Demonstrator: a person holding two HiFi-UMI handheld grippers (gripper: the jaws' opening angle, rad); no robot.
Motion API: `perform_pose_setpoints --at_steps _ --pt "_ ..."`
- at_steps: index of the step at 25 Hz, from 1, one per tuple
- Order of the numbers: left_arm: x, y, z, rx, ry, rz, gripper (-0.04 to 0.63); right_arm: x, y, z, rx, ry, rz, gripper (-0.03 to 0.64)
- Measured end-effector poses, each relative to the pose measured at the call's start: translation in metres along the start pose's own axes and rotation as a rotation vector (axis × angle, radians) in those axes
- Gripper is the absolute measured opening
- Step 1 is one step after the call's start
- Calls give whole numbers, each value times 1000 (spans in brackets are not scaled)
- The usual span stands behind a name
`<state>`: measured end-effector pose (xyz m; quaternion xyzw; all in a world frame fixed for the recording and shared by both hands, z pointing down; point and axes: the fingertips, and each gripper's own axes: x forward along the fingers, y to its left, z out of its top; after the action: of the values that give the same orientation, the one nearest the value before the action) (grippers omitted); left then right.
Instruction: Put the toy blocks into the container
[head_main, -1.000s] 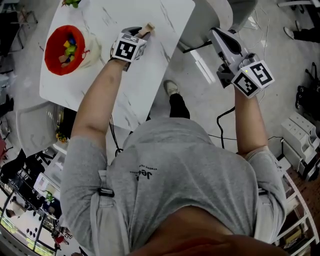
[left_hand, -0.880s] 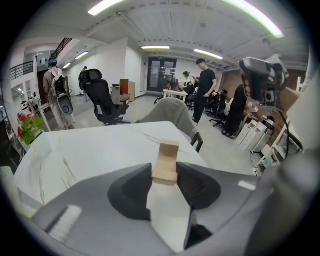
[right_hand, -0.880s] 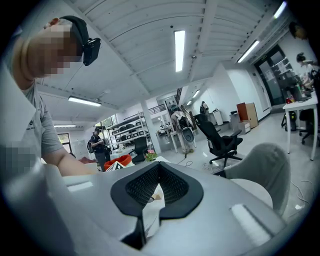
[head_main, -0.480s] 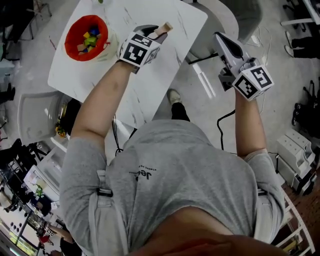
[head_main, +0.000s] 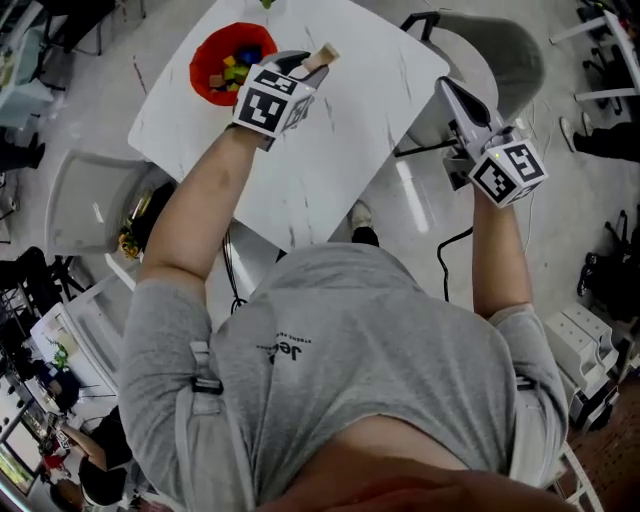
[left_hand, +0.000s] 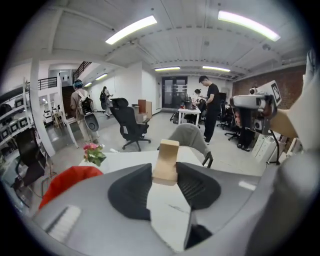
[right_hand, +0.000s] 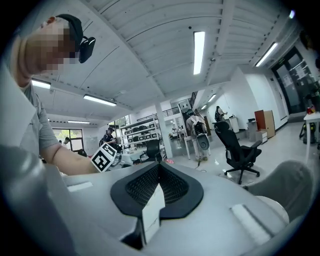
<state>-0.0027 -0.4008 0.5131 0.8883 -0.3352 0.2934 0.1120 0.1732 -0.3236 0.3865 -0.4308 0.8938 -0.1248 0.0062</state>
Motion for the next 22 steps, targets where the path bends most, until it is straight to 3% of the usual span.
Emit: perform_pose_setpoints --at_steps 11,15,17,22 --pt "-73 106 -42 -55 58 200 206 67 48 14 -27 10 90 3" --pt "-81 128 -59 -110 91 222 213 88 63 18 -36 15 119 3" --pt "-82 132 -61 -129 83 200 345 97 70 20 -40 17 135 3" --pt "-90 137 -56 -151 30 192 383 110 78 22 -52 25 156 3"
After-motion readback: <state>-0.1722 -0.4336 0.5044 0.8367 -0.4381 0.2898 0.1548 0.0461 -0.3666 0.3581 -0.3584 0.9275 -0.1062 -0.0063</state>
